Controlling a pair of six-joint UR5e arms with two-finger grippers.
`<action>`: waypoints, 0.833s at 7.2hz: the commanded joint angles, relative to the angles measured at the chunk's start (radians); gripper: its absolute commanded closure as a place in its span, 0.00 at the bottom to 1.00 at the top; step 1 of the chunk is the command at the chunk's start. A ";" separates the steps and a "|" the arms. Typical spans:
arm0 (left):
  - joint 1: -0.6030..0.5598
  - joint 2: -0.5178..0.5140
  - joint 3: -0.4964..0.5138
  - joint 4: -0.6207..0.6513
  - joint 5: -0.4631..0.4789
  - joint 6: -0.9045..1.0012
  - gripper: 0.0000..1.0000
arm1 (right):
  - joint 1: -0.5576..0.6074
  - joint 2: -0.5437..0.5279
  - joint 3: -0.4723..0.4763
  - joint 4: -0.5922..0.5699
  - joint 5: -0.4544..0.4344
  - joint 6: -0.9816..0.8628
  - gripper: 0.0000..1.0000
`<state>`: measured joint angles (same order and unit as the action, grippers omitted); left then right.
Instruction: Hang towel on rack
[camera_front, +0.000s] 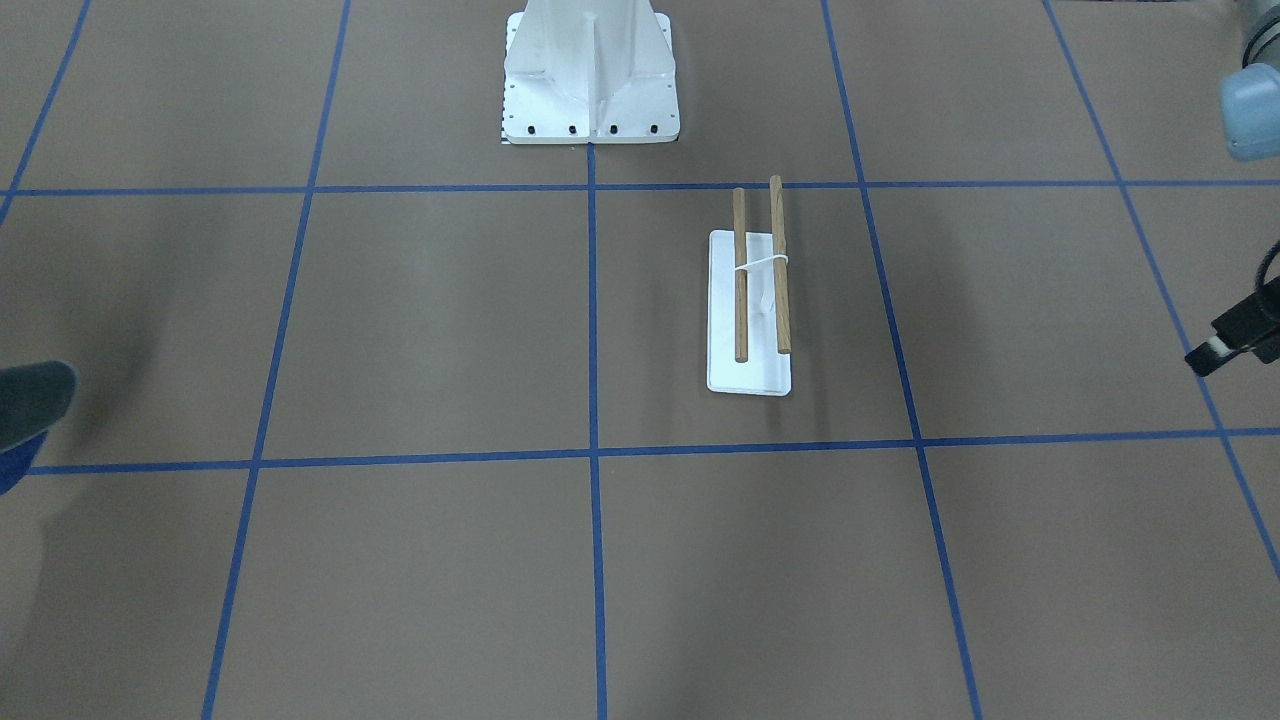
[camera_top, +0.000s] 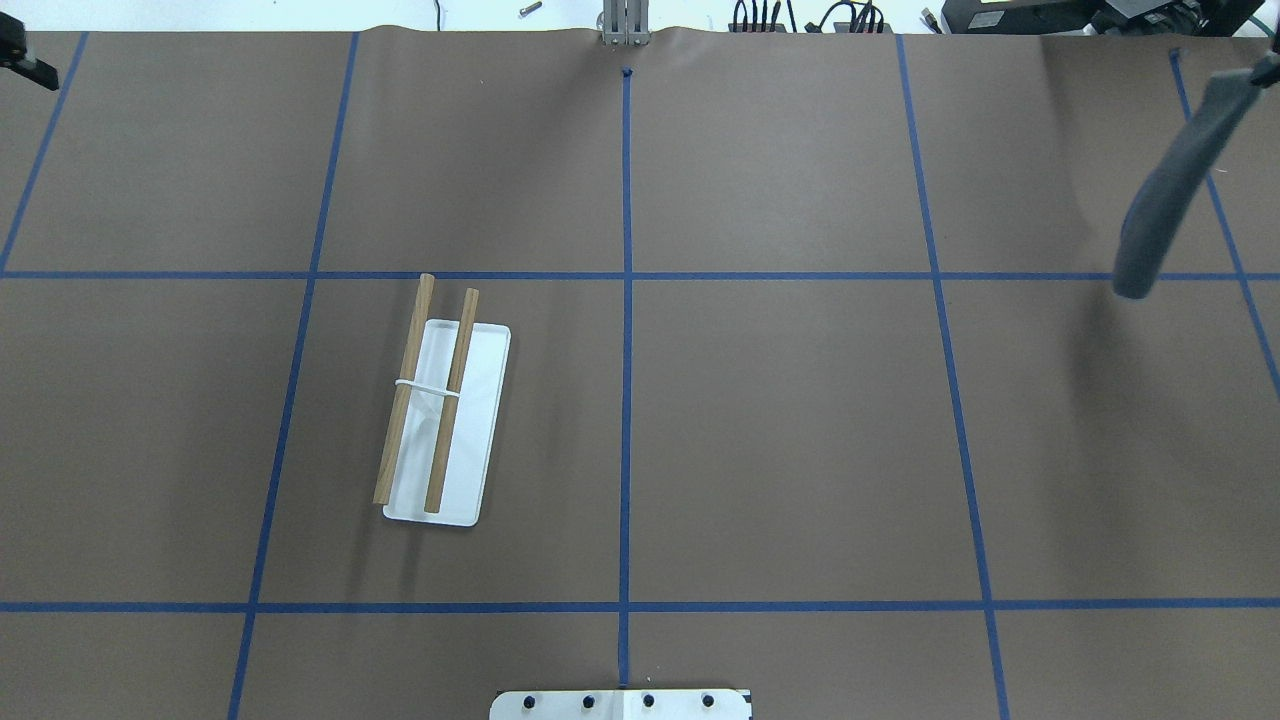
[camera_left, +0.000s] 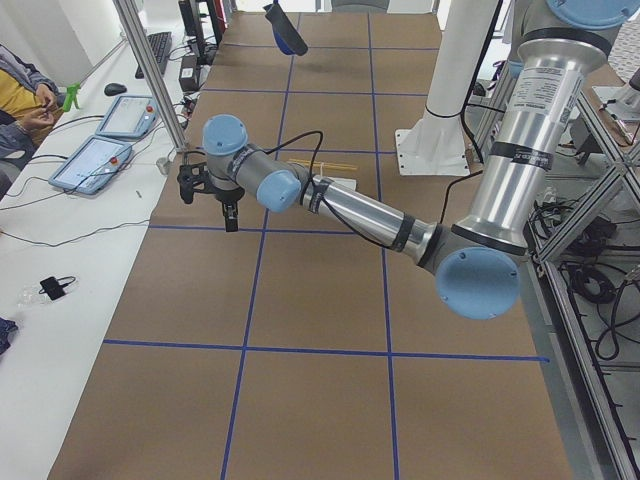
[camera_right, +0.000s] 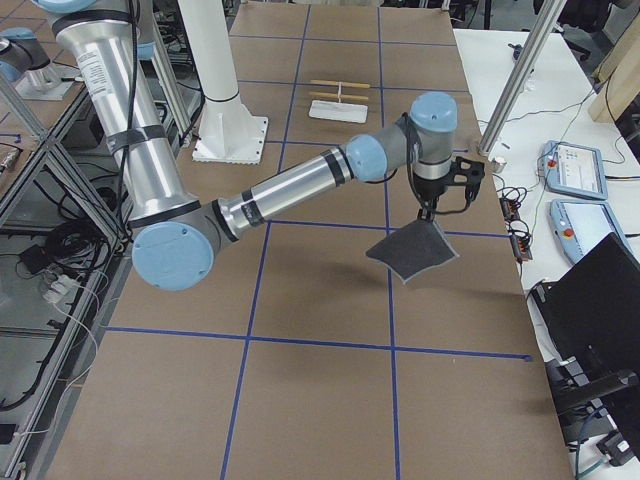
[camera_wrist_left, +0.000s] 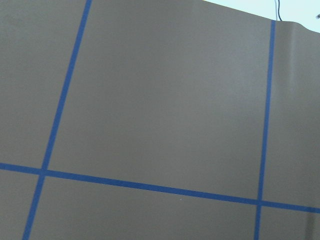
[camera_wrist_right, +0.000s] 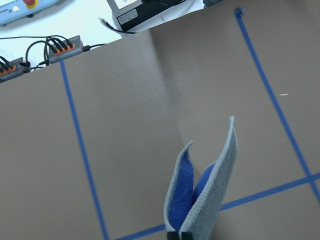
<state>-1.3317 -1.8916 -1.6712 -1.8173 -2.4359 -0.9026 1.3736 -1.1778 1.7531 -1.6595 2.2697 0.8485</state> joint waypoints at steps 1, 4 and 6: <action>0.103 -0.091 0.065 -0.110 0.001 -0.227 0.02 | -0.167 0.208 0.023 -0.109 -0.081 0.346 1.00; 0.225 -0.139 0.120 -0.454 0.014 -0.714 0.02 | -0.364 0.409 0.010 -0.109 -0.200 0.735 1.00; 0.297 -0.216 0.116 -0.488 0.047 -1.079 0.02 | -0.381 0.479 0.005 -0.111 -0.200 0.823 1.00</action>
<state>-1.0799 -2.0643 -1.5544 -2.2708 -2.4134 -1.7640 1.0107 -0.7455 1.7625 -1.7689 2.0737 1.6086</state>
